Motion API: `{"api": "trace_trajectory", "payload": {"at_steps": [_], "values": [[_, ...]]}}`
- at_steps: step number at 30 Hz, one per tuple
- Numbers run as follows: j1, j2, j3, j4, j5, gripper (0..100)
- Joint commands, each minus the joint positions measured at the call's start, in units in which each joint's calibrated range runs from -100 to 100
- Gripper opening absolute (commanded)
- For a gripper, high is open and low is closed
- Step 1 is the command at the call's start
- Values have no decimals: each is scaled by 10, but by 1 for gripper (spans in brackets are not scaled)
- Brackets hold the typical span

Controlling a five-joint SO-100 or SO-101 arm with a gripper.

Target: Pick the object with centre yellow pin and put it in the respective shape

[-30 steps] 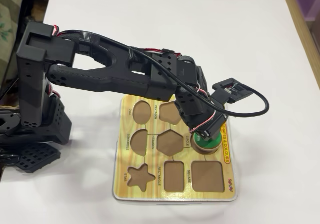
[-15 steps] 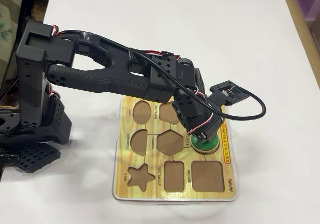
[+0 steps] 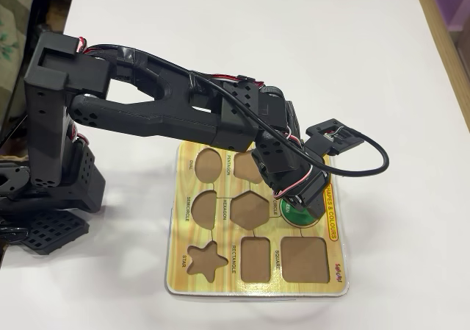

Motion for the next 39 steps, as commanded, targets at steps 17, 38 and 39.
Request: {"api": "trace_trajectory", "payload": {"at_steps": [17,38,39], "values": [[-38,-211,45,-4,-9,17],[-34,-658,467,-5,-204,17],[-34,-695,496,-5,-213,17]]}}
